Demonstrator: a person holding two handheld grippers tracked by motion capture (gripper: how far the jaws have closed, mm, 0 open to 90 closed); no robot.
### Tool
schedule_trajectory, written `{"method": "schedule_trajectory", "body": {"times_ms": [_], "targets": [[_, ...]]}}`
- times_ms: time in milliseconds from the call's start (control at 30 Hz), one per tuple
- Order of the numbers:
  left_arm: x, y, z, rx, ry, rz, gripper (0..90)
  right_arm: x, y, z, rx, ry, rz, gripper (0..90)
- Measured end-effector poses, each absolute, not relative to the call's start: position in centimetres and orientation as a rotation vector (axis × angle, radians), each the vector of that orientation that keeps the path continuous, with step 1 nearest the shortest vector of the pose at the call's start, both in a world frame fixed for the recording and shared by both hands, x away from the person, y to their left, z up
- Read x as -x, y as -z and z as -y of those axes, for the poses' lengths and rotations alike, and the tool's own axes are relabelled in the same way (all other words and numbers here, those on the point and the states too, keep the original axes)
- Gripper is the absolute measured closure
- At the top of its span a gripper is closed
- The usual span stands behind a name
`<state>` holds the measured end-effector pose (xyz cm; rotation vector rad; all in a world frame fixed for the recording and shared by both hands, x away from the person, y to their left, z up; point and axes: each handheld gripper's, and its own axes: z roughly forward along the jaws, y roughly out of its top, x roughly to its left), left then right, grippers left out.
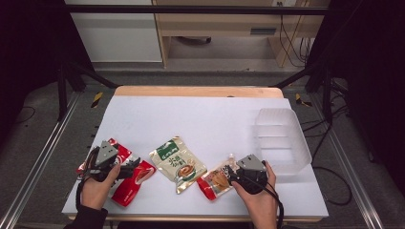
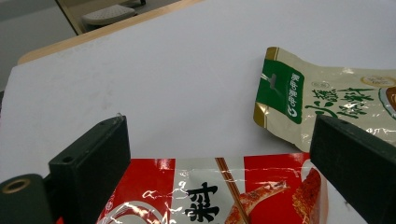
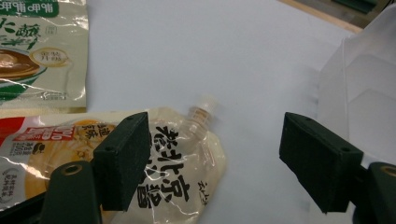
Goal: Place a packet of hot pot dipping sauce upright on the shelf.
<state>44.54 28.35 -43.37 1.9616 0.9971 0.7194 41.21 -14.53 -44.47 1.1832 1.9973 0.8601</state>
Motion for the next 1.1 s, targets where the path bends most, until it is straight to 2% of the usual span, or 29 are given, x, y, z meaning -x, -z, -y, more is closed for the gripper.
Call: {"method": "schedule_trajectory", "body": {"times_ms": [567, 1100], "targets": [[-44.3, 43.3, -28.1, -1.98, -0.714, -0.983, 5.3, -40.5, 44.5, 15.5, -1.308, -0.875, -2.017, 44.3], [-44.2, 43.3, -27.6, -2.009, -0.734, -0.955, 5.7, -41.4, 46.3, 15.1, -1.366, -0.838, -2.108, 46.5]]}}
